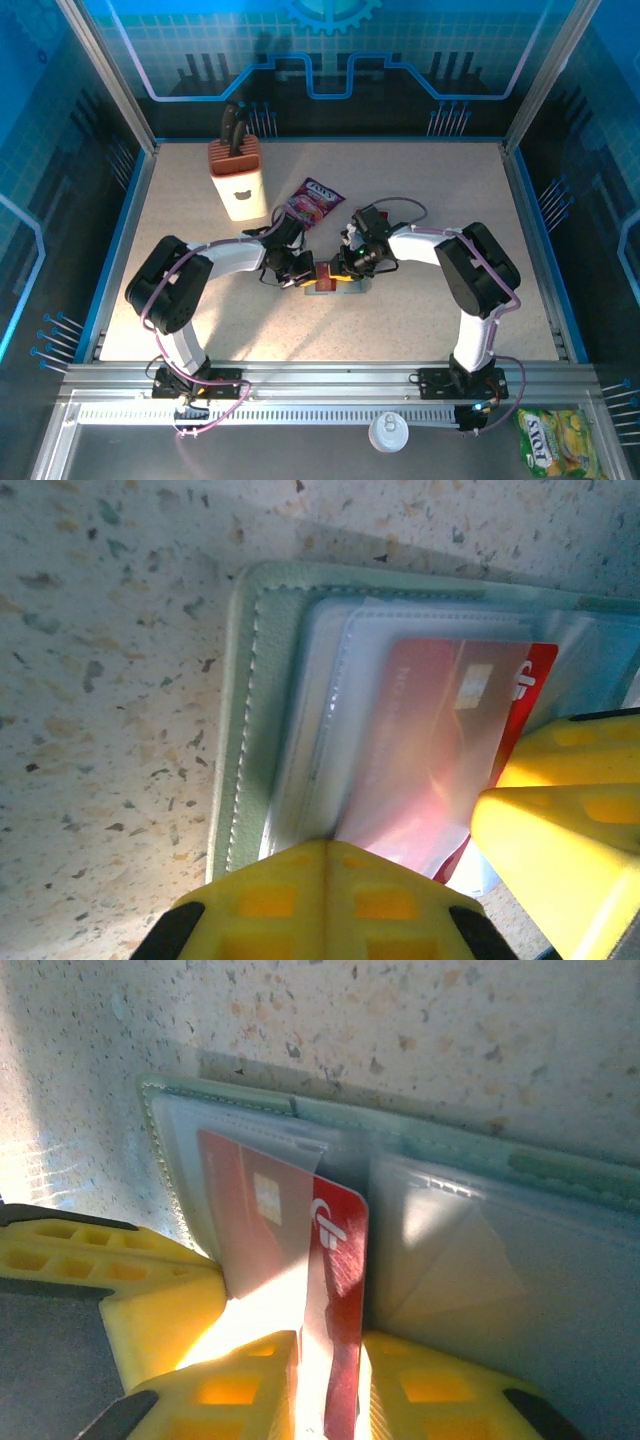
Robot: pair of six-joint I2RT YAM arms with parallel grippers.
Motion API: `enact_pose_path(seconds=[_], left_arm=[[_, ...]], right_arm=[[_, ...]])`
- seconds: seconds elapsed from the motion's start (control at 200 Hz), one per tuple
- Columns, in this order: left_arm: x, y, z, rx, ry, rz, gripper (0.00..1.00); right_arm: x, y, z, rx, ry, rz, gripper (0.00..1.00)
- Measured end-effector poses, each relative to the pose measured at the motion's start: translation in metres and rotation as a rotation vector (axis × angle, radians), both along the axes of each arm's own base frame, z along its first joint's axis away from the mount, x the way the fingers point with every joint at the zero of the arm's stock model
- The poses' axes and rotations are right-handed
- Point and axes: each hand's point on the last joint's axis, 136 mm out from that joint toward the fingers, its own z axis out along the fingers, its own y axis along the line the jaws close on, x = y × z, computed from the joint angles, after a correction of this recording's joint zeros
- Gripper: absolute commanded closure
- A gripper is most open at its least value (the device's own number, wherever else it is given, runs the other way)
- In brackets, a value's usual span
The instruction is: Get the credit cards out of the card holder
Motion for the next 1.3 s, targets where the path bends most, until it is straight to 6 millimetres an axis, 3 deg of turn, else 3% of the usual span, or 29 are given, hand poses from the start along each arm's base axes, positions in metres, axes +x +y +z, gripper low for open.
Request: enact_pose_path(seconds=[0.86, 1.301], left_arm=[[0.000, 0.001, 0.000, 0.004, -0.001, 0.002, 1.00], [0.000, 0.001, 0.000, 0.009, 0.000, 0.000, 1.00]], right_arm=[[-0.001, -0.005, 0.005, 0.027, -0.003, -0.025, 0.92], [0.000, -0.031, 0.016, 0.015, -0.015, -0.047, 0.96]])
